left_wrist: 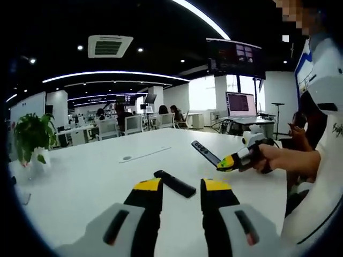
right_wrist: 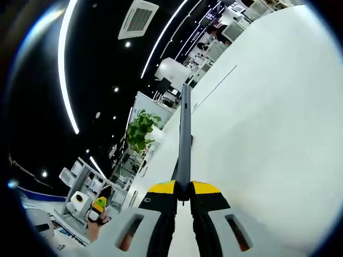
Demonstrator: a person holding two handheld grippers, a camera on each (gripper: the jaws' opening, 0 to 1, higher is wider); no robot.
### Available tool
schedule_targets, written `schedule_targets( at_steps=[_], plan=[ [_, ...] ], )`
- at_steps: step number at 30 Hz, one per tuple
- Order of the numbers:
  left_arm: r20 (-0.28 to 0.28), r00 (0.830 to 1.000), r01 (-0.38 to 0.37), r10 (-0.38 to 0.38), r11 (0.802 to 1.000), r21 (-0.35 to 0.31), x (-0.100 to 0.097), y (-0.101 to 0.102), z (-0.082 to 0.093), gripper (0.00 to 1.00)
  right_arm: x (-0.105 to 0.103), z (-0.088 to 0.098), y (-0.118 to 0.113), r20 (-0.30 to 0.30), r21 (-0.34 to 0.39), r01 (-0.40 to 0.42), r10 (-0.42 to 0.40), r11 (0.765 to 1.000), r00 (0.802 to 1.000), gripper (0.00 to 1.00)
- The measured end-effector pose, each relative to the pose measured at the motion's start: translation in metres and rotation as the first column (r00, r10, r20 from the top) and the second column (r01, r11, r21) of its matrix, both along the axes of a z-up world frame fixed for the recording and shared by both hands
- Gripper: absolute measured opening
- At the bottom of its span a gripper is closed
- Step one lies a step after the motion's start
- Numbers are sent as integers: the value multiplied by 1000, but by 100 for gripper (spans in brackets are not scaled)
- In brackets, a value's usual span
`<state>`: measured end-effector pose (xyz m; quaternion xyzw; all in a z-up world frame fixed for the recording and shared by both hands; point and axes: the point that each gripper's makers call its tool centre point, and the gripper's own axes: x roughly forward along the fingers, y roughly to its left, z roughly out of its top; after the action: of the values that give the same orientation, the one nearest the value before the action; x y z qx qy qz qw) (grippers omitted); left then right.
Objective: Pflip the remote and laser pointer to the front side, press the buttons, and align them neatly on the table
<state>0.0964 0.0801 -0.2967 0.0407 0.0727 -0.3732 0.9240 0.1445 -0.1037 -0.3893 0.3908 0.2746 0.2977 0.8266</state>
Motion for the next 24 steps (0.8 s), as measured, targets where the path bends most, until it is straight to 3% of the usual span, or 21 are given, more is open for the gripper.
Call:
schedule_targets(
  at_steps=[5,24],
  plan=[
    [-36,999,-1,-1,998,-65,-2,-1,0,31,-1,-1,2,-3,-9,-4,4,1000,1000,12],
    [-65,994,-88,83,994,-72,-17,10,-13,36,4,2,-7,5,-20,5,-5,1000,1000,12]
  ],
)
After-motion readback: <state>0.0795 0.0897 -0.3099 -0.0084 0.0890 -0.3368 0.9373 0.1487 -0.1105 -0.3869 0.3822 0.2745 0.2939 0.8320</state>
